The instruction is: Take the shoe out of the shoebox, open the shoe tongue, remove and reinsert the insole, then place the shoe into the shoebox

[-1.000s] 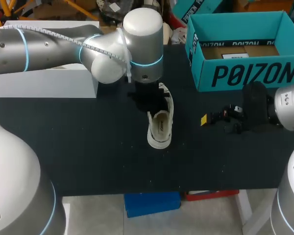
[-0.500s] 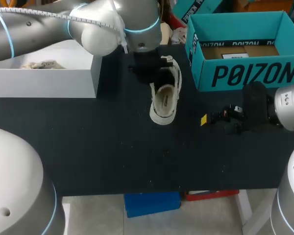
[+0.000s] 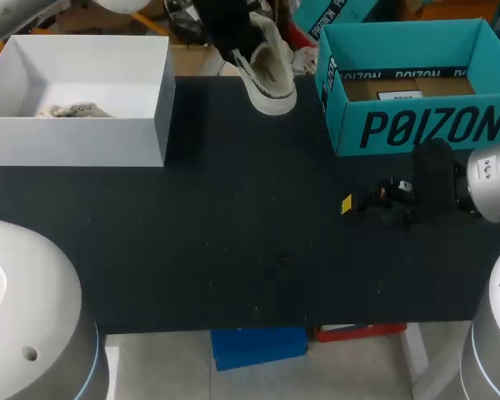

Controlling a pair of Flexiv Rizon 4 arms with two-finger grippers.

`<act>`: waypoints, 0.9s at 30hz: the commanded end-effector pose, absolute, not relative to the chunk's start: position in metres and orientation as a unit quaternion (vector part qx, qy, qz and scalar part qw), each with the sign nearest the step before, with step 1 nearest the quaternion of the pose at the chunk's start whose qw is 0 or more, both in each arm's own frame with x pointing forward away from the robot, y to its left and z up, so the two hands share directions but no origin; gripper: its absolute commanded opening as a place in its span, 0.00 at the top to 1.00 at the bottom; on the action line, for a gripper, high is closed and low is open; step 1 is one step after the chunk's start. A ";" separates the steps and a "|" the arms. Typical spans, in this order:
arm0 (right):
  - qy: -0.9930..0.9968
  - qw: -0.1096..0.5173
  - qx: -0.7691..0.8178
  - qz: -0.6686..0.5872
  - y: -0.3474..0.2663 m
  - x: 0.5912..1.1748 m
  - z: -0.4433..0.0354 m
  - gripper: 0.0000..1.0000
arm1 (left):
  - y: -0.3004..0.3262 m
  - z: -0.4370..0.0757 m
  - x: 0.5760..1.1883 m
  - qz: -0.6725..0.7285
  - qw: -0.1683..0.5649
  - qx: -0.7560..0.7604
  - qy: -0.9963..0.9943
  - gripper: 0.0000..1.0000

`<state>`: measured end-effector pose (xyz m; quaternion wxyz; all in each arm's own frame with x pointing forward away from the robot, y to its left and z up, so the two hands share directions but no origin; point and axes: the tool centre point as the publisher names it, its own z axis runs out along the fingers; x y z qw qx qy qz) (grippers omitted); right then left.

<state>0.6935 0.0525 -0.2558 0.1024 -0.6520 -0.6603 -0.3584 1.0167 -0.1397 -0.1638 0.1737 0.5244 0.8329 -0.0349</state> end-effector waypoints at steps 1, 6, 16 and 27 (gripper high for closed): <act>-0.660 0.103 -0.652 -0.358 0.053 0.694 -0.255 0.00 | -0.078 -0.150 1.013 -0.050 0.235 0.370 0.897 1.00; -0.660 0.103 -0.652 -0.358 0.053 0.694 -0.255 0.00 | -0.020 -0.158 1.022 -0.039 0.242 0.310 0.919 1.00; -0.660 0.103 -0.652 -0.358 0.053 0.694 -0.255 0.00 | 0.097 -0.177 1.041 0.002 0.236 0.188 0.954 1.00; -0.660 0.103 -0.652 -0.358 0.053 0.694 -0.255 0.00 | 0.160 -0.199 1.064 0.035 0.225 0.108 0.968 1.00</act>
